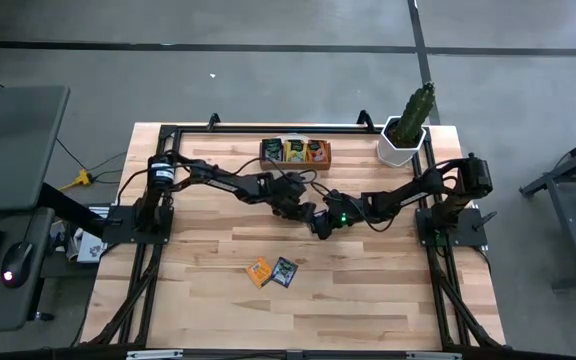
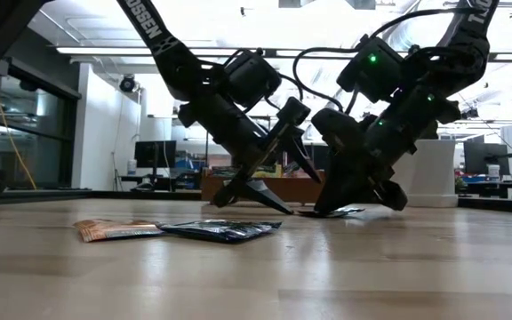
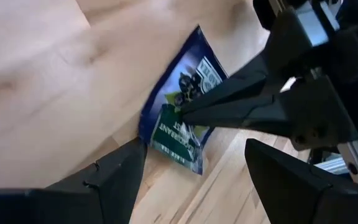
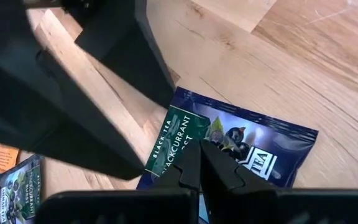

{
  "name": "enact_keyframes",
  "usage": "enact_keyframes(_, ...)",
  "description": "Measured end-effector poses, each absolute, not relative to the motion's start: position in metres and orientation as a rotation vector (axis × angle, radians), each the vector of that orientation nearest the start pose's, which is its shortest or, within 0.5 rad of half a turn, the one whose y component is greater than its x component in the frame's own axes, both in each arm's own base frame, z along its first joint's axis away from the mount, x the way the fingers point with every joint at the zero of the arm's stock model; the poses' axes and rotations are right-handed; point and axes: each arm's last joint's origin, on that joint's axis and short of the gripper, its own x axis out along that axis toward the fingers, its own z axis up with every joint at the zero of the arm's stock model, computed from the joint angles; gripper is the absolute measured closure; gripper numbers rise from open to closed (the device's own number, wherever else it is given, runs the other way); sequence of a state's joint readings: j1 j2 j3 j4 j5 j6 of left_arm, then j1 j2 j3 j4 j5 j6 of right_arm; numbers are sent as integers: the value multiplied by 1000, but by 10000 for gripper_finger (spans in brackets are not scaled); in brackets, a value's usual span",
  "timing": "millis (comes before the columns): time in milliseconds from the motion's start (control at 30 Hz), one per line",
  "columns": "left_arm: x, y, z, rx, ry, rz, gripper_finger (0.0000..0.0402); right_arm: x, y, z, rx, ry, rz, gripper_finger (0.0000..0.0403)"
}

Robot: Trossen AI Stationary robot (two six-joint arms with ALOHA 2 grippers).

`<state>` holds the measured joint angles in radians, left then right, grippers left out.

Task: Pick & Place Tea
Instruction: Put the right purple tea bag in the left compartment of the organizer

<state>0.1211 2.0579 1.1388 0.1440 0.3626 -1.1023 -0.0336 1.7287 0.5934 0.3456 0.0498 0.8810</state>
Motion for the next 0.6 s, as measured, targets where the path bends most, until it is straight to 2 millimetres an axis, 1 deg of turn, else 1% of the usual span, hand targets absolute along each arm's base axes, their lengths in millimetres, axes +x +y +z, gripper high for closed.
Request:
enact_keyframes(100,406,36,112,-1217,811,227,124,287,-11,99,826,700,-421,403)
enact_keyframes(367,407,36,112,-1210,779,236,127,288,-11,100,818,689,-411,403)
enact_keyframes(467,407,36,112,-1204,773,254,142,288,-11,100,818,688,-410,403)
enact_keyframes(600,407,36,112,-1199,767,273,174,288,-11,100,820,685,-406,403)
